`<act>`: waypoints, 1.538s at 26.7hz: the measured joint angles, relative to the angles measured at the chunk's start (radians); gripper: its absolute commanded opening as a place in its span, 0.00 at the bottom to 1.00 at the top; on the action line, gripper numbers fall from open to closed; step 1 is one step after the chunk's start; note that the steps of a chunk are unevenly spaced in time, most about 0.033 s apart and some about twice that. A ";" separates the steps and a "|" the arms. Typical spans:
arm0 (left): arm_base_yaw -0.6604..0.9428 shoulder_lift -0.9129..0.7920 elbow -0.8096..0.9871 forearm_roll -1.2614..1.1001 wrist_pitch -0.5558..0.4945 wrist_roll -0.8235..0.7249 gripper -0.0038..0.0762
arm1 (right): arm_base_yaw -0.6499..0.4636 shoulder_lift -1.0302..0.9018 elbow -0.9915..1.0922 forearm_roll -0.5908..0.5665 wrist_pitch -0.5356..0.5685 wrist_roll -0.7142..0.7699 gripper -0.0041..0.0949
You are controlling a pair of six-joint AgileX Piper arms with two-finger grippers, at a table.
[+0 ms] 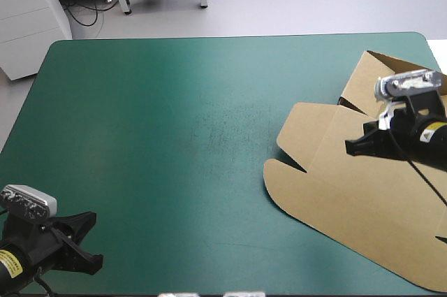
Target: Fold the box
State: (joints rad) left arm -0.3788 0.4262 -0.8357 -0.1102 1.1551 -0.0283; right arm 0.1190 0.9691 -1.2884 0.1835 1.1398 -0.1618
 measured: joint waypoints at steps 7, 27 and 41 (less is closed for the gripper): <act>0.000 -0.132 0.123 0.001 -0.091 0.003 0.01 | 0.008 -0.213 0.225 -0.013 -0.033 -0.005 0.02; 0.000 -0.434 0.331 0.054 -0.159 0.037 0.01 | 0.008 -0.695 0.758 -0.027 -0.371 -0.031 0.02; 0.000 -0.442 0.347 0.058 -0.167 0.038 0.01 | 0.008 -0.784 0.900 -0.050 -0.472 -0.003 0.02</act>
State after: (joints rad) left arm -0.3788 -0.0153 -0.4887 -0.0525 0.9883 0.0096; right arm 0.1271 0.1854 -0.3880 0.1335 0.6682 -0.1649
